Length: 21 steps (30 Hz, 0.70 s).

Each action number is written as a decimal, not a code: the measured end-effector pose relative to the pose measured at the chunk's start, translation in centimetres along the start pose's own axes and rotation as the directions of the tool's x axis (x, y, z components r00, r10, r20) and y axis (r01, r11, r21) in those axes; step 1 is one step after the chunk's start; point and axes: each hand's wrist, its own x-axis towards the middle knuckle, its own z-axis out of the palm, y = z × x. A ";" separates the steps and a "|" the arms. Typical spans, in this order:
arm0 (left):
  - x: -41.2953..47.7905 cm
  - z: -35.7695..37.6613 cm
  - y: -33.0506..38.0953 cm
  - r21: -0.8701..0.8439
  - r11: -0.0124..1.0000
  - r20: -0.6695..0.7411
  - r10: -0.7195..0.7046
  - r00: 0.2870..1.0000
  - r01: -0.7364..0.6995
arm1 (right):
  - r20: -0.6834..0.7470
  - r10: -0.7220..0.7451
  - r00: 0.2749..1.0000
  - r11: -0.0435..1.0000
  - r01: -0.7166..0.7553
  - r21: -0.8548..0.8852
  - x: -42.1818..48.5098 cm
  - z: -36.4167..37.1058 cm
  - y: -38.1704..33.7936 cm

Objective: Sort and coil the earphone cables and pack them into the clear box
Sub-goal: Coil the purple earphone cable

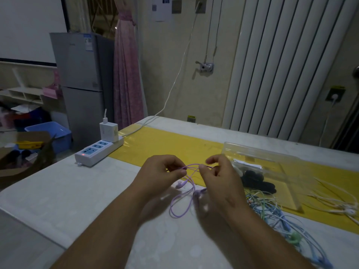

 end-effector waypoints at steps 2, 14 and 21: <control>0.0 -0.1 0.0 -0.033 0.999 -0.005 -0.016 1.000 0.016 | 0.014 -0.008 1.000 1.000 0.008 -0.011 -0.2 -0.1 -0.1; 0.0 0.1 0.0 -0.232 0.971 -0.011 -0.056 0.998 0.052 | 0.012 -0.046 0.999 0.970 0.048 -0.239 -0.5 -0.3 -0.4; 0.4 0.0 -0.5 -0.100 0.992 -0.133 -0.086 0.987 0.073 | 0.023 -0.012 1.000 0.973 0.017 -0.229 -0.5 -0.1 -0.4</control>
